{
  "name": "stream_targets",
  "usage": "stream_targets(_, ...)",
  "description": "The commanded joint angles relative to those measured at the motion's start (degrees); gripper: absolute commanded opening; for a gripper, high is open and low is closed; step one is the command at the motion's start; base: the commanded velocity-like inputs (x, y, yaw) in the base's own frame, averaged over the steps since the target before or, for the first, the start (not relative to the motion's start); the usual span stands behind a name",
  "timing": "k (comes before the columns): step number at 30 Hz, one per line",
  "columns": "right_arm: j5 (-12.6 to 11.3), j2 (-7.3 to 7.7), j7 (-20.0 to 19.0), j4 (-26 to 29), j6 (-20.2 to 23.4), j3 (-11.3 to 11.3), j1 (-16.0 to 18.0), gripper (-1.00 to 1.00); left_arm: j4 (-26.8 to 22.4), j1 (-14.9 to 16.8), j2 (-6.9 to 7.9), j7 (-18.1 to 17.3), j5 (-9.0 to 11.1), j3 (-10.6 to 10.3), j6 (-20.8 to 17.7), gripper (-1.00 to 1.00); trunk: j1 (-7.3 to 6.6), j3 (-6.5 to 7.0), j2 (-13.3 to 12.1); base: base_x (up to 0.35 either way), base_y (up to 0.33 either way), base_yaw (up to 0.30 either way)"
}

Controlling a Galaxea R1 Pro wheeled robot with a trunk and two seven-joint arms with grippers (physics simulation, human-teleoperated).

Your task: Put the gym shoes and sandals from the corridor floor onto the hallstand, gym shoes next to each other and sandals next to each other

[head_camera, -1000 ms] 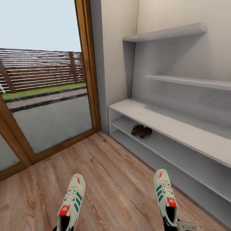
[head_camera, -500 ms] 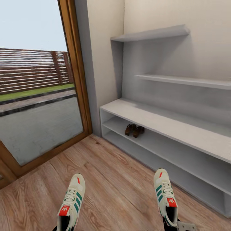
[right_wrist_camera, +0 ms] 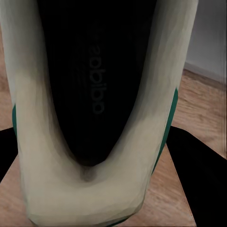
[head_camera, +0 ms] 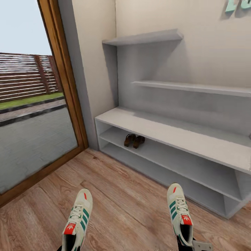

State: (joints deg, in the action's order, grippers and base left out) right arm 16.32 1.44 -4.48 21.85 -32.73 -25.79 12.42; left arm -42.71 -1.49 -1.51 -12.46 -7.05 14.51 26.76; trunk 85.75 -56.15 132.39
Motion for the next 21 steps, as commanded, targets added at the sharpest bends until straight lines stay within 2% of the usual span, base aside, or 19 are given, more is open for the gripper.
stream_targets(1,0.26,-0.04,-0.44,-0.05,-0.22,-0.49,0.06,-1.00,-0.09,0.00,-0.09,-0.37,-0.59,0.43,0.14,-1.00,-0.01,-0.04,0.02,0.000,0.000,-0.263)
stream_targets(7,0.24,-0.01,-0.44,-0.05,-0.22,-0.49,0.06,-1.00,-0.11,0.00,-0.08,-0.37,-0.59,0.43,0.14,-1.00,-0.01,-0.04,0.02,-0.071,0.046,-0.263)
stream_targets(18,0.22,-0.01,-0.44,-0.05,-0.22,-0.49,0.06,-1.00,-0.09,0.00,-0.07,-0.37,-0.59,0.43,0.14,-1.00,-0.01,-0.04,0.02,-0.249,0.196,-0.263)
stream_targets(21,0.25,-0.03,-0.44,-0.05,-0.22,-0.49,0.06,-1.00,-0.09,0.00,-0.07,-0.37,-0.59,0.43,0.14,-1.00,-0.01,-0.04,0.02,-0.126,0.116,-0.263)
